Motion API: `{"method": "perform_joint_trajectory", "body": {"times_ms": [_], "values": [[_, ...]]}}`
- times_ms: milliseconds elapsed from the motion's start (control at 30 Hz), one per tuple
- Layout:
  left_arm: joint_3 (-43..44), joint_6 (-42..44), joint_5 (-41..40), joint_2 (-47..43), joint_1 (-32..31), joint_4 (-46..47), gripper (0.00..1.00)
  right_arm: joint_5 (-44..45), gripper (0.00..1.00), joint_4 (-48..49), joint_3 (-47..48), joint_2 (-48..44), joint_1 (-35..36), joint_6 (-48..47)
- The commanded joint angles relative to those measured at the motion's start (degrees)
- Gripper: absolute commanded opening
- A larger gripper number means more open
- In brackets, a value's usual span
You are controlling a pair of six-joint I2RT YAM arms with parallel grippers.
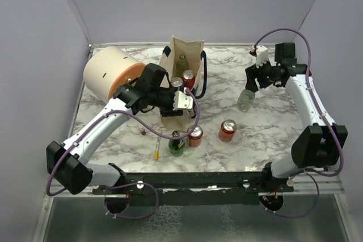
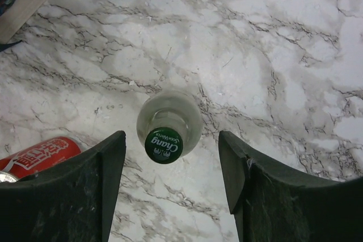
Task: Place the beverage into the canvas bag
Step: Pick up the drink from the center of the board.
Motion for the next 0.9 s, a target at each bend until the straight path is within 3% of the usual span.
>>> {"method": "perform_joint_trajectory", "body": {"times_ms": [0, 433, 867], "values": [[-0.38, 0.18, 1.07, -1.87, 0.19, 1.08, 0.52, 1.46, 0.64, -0.92, 2.61, 2.6, -0.34, 0.05], [-0.34, 0.44, 0.87, -1.59, 0.18, 1.03, 0.52, 0.64, 0.52, -1.96, 0.97, 4.35, -0.34, -1.66], [-0.43, 0.87, 0.82, -1.42, 0.2, 0.79, 0.52, 0.84, 0.48, -1.29, -1.82, 3.96, -0.38, -2.19]]}}
